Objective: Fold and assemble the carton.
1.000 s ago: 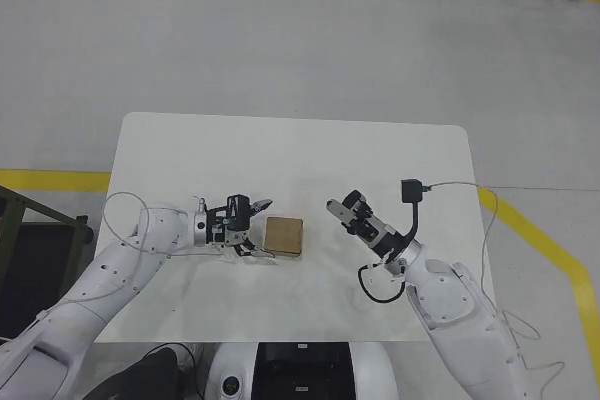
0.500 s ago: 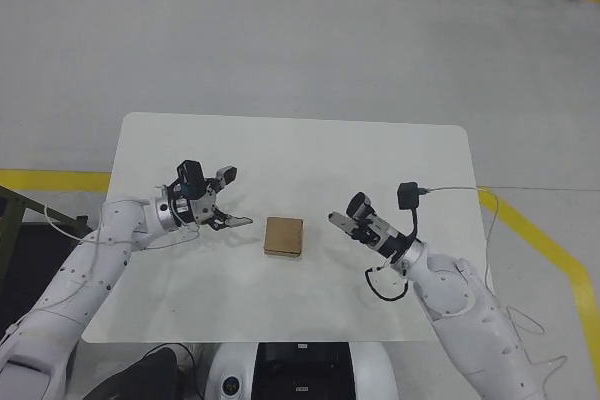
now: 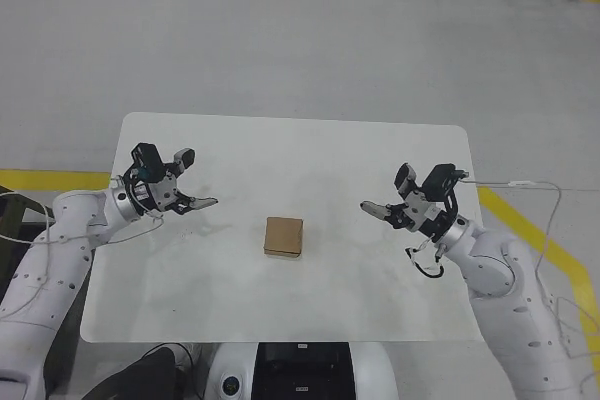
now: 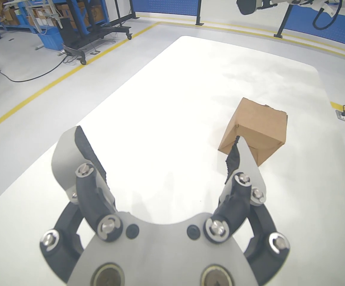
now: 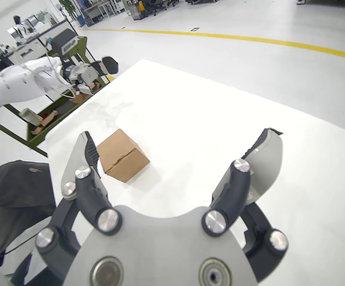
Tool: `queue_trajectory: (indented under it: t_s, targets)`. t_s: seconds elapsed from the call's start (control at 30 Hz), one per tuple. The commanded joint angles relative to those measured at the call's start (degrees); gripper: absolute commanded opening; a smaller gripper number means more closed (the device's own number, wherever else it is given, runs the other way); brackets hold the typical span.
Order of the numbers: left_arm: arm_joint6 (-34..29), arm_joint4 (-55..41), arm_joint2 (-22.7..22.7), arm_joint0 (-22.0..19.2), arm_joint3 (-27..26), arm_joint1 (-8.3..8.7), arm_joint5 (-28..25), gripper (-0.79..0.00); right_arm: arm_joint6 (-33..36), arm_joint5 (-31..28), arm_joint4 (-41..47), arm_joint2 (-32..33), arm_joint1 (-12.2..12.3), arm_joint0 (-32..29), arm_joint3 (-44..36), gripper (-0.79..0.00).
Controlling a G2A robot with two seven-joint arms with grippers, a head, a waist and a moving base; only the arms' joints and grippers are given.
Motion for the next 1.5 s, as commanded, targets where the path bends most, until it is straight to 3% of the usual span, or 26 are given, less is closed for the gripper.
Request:
queue_trajectory:
  t_s: [0.0,0.37,1.47]
  targets:
    - [-0.3,-0.5,-1.6,0.0,0.1,0.23,0.4,0.000,0.1,0.5,-1.3,0.8,0.2,0.4,-0.1,0.000]
    - [-2.8,-2.9,-3.3,-0.4,-0.7,0.25,-0.1,0.000,-3.8,4.0,-5.6,2.0,0.4,1.0,-1.1,0.000]
    - [-2.8,-2.9,-3.3,-0.4,-0.7,0.25,-0.1,-0.001,-3.8,4.0,-5.6,2.0,0.4,1.0,-1.1,-0.001]
